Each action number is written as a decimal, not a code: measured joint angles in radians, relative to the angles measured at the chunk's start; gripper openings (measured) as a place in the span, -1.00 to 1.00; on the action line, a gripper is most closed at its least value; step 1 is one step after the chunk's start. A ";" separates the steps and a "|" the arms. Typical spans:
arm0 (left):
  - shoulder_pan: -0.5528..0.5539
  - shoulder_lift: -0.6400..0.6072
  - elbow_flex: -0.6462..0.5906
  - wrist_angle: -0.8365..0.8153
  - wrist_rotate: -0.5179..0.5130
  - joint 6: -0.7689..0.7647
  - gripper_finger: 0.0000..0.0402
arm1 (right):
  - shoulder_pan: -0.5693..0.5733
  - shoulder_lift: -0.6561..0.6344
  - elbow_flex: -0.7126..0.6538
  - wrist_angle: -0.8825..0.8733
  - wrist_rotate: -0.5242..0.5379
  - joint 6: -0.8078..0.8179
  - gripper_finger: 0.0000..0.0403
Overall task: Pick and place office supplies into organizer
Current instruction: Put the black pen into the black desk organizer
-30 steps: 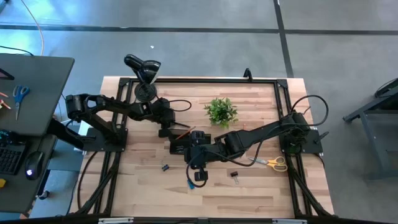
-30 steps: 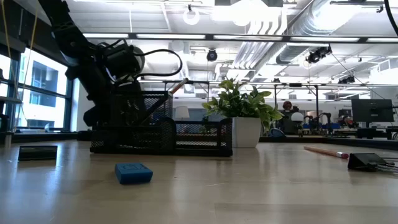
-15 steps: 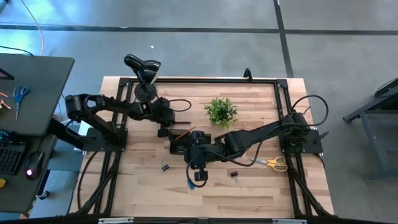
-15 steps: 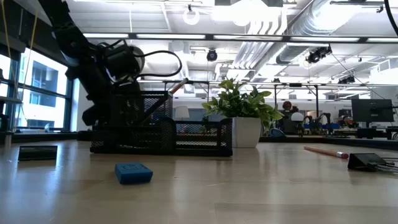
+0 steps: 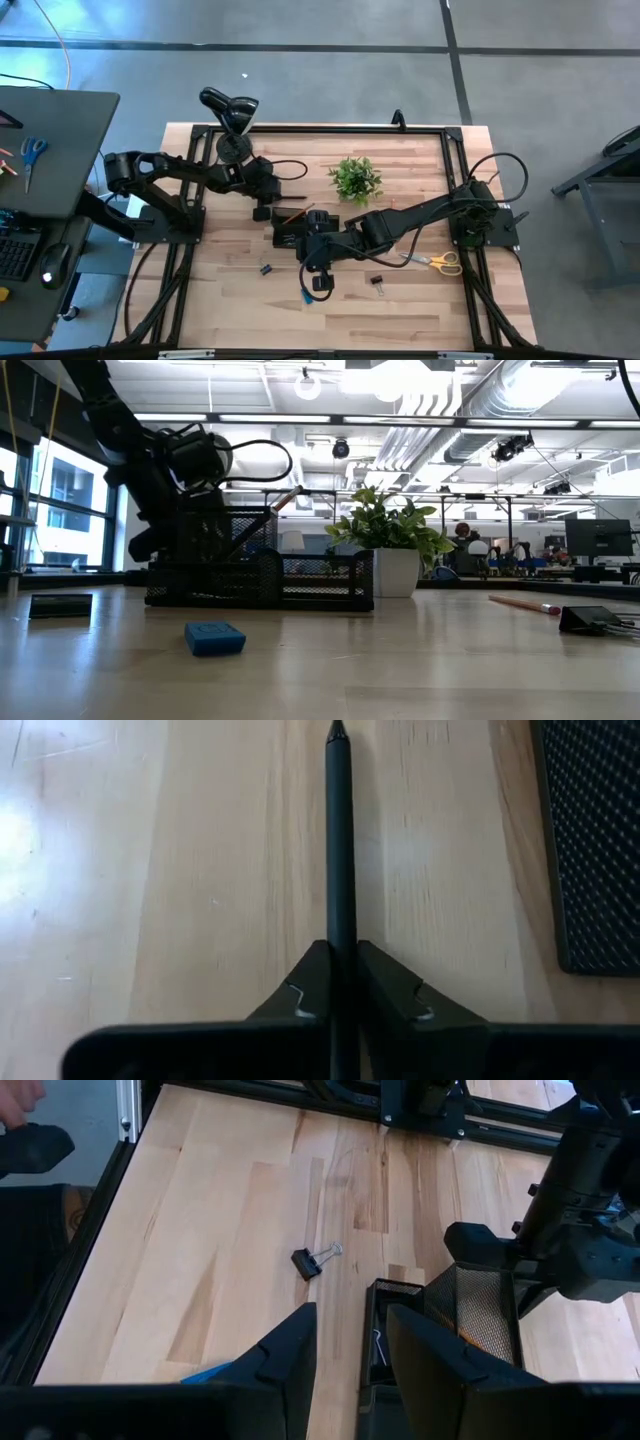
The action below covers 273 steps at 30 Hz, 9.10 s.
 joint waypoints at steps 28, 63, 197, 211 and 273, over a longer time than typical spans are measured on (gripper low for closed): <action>-0.115 -0.761 -0.010 -0.217 -0.139 -0.153 -0.98 | -0.033 0.000 0.000 -0.054 0.315 -0.117 -0.42; -0.229 -0.851 0.100 -0.297 0.035 -0.426 -0.94 | -0.162 0.150 -0.001 0.454 0.529 -1.267 -0.11; -0.229 -1.139 0.075 -0.259 0.098 -0.376 -0.65 | -0.203 -0.236 -0.975 1.649 0.045 -0.105 -0.86; -0.229 -0.841 0.076 0.022 0.238 -0.407 -0.65 | -0.220 -0.220 -0.940 1.617 0.012 -0.131 -0.85; -0.230 -0.726 0.076 0.072 0.234 -0.418 -1.00 | -0.269 0.027 -0.792 1.608 -0.073 -0.029 -0.84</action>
